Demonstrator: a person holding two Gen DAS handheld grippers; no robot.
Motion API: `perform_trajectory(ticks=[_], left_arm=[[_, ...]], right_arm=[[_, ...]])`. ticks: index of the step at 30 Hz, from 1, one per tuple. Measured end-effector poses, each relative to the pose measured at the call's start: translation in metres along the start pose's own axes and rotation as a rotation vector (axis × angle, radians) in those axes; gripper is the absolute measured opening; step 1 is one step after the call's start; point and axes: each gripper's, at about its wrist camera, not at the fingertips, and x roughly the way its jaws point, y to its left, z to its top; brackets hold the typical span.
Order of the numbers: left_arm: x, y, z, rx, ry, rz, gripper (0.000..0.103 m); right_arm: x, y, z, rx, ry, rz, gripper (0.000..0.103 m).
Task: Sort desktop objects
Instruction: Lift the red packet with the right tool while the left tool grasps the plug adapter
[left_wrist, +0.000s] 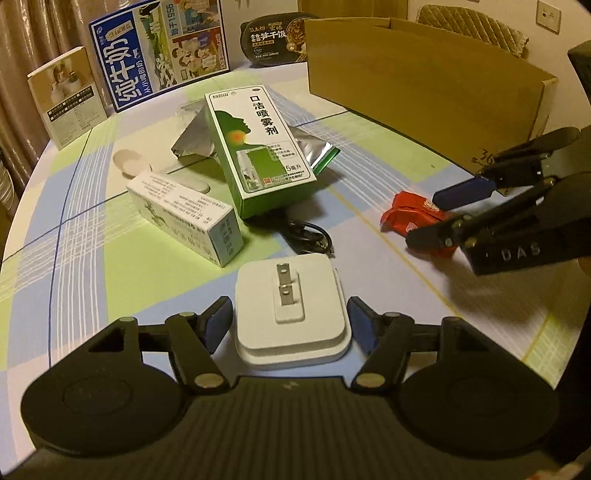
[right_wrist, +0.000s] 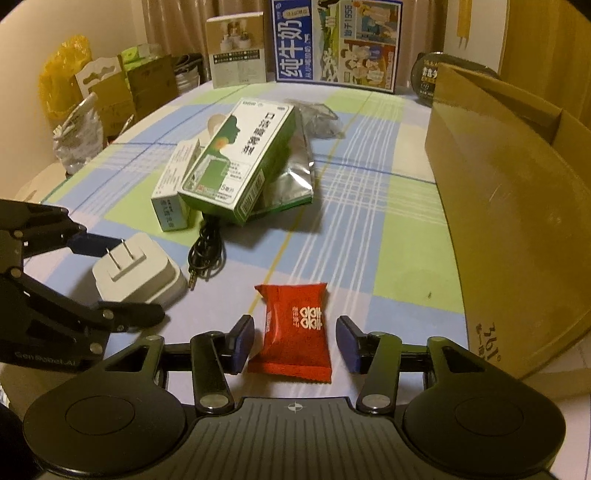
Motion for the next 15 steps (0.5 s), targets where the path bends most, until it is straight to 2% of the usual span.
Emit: perform_trajectory(ticks=[9,12,15], left_arm=[[0.0023,0.0070,0.0005,-0.081,0.024,-0.023,0.062],[0.0023,0.0074,0.0005,-0.097,0.024,-0.022,0.061],[0.0016,0.0060,0.0014,-0.102,0.028,-0.014,0.060]], right_arm=[[0.0045,0.0036,0.0019,-0.015,-0.008,-0.012,0.046],[0.0042,0.0042,0.0029,-0.020,-0.014,-0.019,0.028],[0.0024,0.0024,0.0030,-0.002,-0.018,-0.019,0.024]])
